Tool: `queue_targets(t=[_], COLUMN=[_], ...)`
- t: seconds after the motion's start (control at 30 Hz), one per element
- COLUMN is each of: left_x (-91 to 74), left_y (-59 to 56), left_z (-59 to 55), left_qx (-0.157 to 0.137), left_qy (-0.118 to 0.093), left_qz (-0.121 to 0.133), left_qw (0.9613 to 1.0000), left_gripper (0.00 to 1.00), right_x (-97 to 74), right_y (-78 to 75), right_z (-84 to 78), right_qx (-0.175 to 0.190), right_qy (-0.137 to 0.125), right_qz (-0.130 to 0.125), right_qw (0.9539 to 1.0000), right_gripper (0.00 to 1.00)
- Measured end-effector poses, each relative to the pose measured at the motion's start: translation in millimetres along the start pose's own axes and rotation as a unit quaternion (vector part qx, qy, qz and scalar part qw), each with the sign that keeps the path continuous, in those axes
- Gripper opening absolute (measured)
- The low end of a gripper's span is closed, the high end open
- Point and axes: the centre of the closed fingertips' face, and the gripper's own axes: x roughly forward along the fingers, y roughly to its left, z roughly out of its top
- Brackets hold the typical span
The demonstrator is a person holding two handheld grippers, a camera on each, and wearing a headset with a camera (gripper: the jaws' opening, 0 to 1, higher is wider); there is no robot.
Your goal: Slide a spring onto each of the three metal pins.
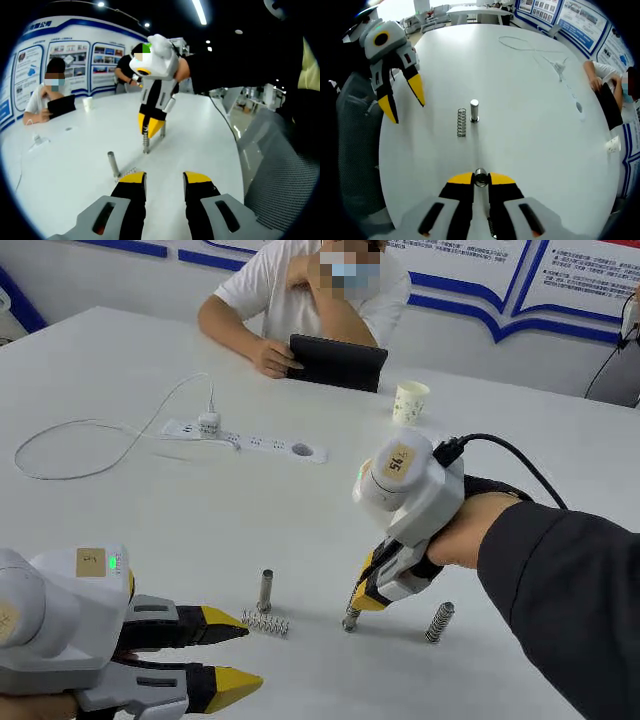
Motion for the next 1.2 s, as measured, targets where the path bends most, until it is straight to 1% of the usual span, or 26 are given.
queue_targets(t=[0.57, 0.87, 1.2], left_x=[-0.3, -0.2, -0.9], left_y=[1.2, 1.5, 1.3], left_z=[-2.7, -2.5, -1.2], left_qx=[-0.004, -0.005, -0.004], left_qy=[0.001, 0.000, -0.002], left_qz=[0.003, 0.004, 0.005], left_qw=[1.0000, 1.0000, 1.0000], left_gripper=[0.30, 0.30, 0.30], right_x=[16.0, 17.3, 11.5], right_y=[1.2, 1.7, 1.3], right_z=[-7.6, -8.7, -6.6], right_qx=[0.012, 0.016, 0.013], right_qy=[0.008, 0.006, -0.003], right_qz=[0.001, 0.002, -0.004], right_qw=[0.9999, 0.9999, 0.9999], right_gripper=[0.12, 0.13, 0.19])
